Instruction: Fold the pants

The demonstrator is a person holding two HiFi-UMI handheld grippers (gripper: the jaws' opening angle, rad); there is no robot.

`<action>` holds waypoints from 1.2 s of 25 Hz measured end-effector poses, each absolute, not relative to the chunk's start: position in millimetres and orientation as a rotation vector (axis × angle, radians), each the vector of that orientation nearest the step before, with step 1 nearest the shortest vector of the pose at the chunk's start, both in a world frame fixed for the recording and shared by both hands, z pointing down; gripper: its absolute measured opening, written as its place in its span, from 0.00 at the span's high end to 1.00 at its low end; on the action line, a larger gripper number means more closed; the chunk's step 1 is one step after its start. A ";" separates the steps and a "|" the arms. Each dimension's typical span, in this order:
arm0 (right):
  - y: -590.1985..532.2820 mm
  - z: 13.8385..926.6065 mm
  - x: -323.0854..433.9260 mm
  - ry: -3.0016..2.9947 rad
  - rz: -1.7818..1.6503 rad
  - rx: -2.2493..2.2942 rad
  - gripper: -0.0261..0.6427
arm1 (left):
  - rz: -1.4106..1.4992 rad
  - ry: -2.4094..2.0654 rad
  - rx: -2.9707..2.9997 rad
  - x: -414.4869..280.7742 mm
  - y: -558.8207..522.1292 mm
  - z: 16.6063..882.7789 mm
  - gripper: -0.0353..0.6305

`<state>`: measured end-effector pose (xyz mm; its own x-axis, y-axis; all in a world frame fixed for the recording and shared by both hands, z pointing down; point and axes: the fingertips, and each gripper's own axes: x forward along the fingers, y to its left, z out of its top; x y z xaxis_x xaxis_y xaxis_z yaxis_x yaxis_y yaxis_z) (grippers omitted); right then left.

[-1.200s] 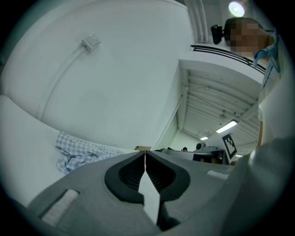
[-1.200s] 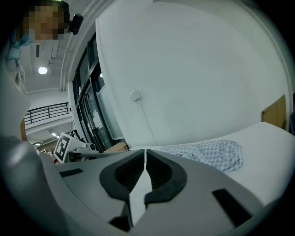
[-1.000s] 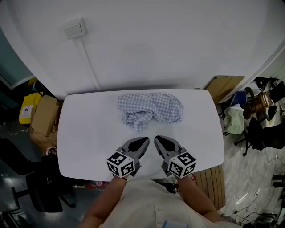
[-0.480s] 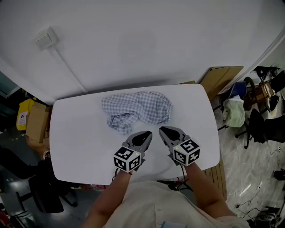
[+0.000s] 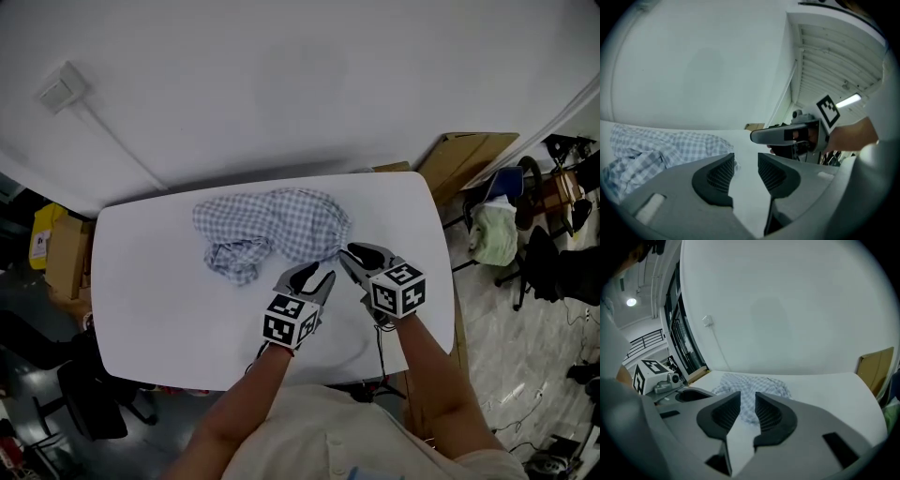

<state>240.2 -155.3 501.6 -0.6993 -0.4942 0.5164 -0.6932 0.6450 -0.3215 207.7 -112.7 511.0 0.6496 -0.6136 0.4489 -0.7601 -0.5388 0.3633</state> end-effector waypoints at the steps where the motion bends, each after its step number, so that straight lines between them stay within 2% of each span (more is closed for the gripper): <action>1: -161.1 506.4 243.1 -2.470 0.725 0.935 0.80 | 0.424 -1.077 2.348 211.6 -116.0 517.4 0.72; 7: -198.3 536.8 264.1 -2.378 0.822 0.950 0.76 | 0.786 -1.049 2.404 233.7 -129.9 555.3 0.60; 15: -223.2 571.0 274.5 -2.287 0.881 0.937 0.75 | 1.129 -1.009 2.389 247.9 -150.9 595.5 0.57; 25: -236.4 586.8 284.4 -2.254 0.930 0.929 0.74 | 1.357 -1.007 2.271 249.0 -159.9 632.3 0.58; 28: -236.4 588.6 286.0 -2.251 0.938 0.923 0.74 | 1.330 -0.999 2.238 245.7 -162.0 636.7 0.62; 30: -236.2 590.9 289.1 -2.240 0.952 0.918 0.74 | 1.285 -1.001 2.219 244.2 -164.5 635.1 0.75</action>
